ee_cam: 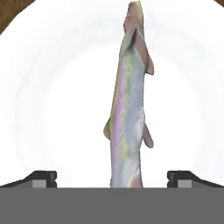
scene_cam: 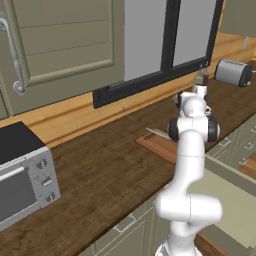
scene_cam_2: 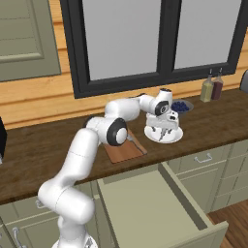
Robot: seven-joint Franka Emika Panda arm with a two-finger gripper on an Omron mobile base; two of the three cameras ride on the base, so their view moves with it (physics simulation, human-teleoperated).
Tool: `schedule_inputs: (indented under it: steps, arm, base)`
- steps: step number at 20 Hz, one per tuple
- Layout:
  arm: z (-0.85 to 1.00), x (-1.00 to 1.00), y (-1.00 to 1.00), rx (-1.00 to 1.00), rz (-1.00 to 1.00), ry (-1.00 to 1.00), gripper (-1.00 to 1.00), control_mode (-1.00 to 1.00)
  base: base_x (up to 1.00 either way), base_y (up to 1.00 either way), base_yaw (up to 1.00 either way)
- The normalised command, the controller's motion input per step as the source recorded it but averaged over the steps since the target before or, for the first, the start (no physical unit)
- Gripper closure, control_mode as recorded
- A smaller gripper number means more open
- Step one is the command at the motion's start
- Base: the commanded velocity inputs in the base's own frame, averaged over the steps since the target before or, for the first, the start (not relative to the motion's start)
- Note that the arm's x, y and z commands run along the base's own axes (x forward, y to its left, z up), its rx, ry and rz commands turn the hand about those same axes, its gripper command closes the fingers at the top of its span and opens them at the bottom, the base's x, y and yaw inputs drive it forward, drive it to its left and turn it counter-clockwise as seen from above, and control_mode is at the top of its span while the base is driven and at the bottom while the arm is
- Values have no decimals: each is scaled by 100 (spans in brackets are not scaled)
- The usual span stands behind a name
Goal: Pick up the knife from the drawer and place it on the cutting board. Then place the meat from the plate to the cutting board.
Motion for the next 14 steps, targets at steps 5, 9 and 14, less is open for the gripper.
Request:
schedule_inputs:
  steps: [5,9,14]
  arm:
    - [-40,19,-4,7,13,0,-100,-100]
    - [-40,18,0,6,13,0,-100,-100]
    - [-25,4,7,3,11,0,100,-100]
  base:
    - [0,0,0]
    - [0,0,0]
    - [0,0,0]
